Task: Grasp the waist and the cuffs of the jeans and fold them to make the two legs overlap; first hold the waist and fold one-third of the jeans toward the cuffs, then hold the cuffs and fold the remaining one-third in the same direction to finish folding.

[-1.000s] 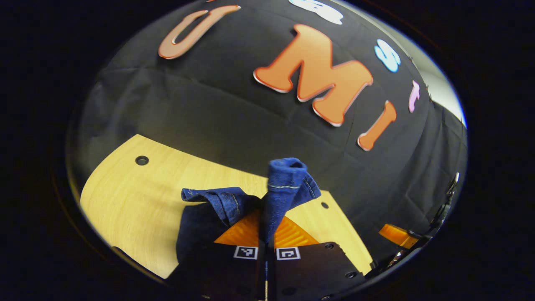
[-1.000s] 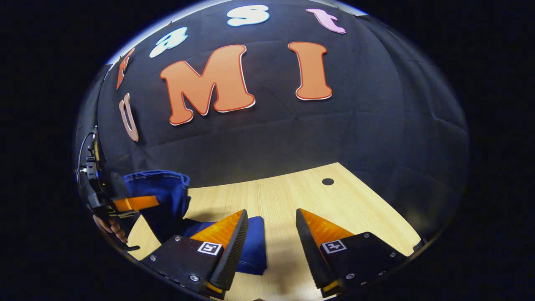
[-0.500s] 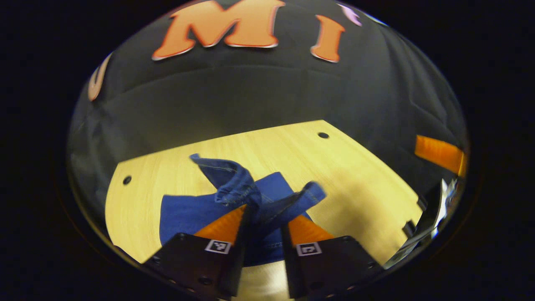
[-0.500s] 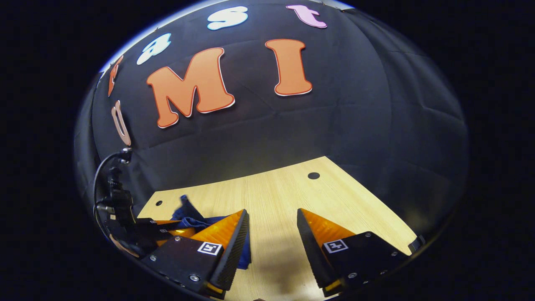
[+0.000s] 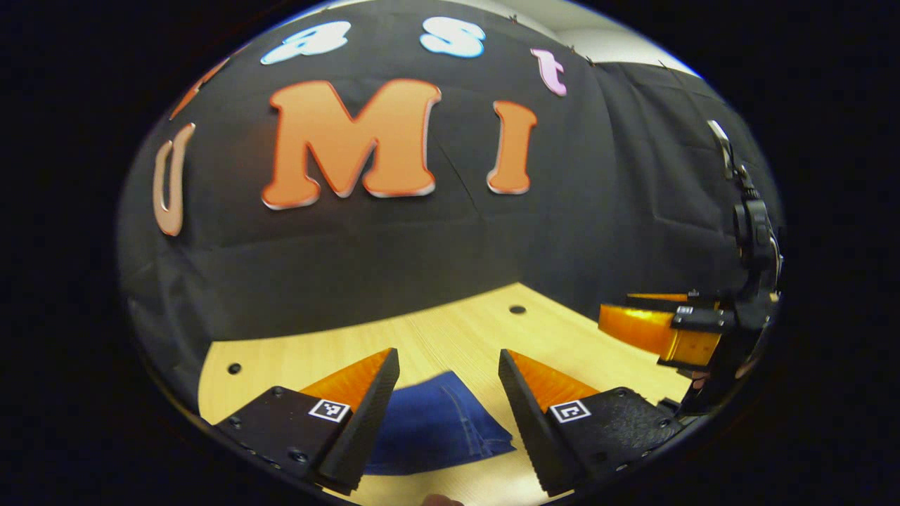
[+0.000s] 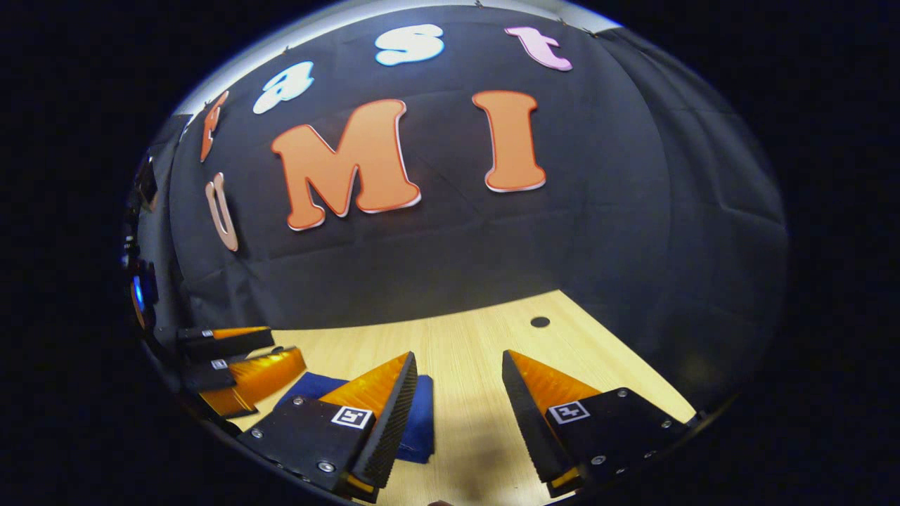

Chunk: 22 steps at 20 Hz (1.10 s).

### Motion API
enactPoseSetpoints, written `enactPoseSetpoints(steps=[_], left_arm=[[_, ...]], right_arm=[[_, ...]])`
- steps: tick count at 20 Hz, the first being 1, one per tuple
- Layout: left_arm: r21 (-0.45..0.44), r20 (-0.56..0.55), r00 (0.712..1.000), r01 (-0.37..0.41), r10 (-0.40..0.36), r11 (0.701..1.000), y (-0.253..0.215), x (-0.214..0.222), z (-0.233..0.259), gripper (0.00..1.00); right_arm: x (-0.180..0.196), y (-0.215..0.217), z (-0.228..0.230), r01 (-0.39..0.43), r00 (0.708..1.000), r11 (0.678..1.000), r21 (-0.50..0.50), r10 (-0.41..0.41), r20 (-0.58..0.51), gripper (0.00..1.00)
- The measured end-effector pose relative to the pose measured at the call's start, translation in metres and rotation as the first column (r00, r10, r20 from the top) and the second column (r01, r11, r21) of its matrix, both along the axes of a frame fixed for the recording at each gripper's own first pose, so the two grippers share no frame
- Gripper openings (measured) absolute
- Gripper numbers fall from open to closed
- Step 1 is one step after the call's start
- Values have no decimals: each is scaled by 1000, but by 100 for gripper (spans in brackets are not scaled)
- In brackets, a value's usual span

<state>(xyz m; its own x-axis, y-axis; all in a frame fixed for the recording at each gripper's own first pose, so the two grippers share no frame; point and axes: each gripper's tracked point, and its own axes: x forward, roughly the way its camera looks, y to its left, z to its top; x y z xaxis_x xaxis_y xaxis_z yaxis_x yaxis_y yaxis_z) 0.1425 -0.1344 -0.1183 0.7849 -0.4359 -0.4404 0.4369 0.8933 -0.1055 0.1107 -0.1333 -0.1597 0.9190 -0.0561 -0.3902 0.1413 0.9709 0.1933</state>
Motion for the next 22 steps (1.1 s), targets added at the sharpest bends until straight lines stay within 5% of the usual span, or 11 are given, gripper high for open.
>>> enactPoseSetpoints(steps=[6, 11, 14, 17, 20, 22], left_arm=[[-9, 211, 954, -216, 213, 976, 90, 11, 91, 96], [-31, 336, 889, -321, 313, 946, 151, -12, 142, 94], [-67, 375, 852, -367, 364, 928, 162, -25, 157, 94], [-143, 456, 809, -346, 372, 927, 167, -43, 175, 95], [-116, 459, 808, -358, 370, 927, 169, -44, 172, 94], [-107, 451, 812, -362, 370, 926, 166, -37, 170, 94]], right_arm=[[14, 41, 71, -39, 981, 995, -89, 55, 186, 85], [7, 89, 129, -77, 930, 980, -184, 137, 342, 87], [-1, 120, 144, -116, 904, 968, -223, 196, 380, 93], [-12, 145, 145, -145, 894, 967, -208, 218, 392, 88], [-21, 147, 136, -134, 899, 969, -208, 207, 385, 94], [-25, 151, 126, -145, 903, 967, -210, 216, 371, 89]])
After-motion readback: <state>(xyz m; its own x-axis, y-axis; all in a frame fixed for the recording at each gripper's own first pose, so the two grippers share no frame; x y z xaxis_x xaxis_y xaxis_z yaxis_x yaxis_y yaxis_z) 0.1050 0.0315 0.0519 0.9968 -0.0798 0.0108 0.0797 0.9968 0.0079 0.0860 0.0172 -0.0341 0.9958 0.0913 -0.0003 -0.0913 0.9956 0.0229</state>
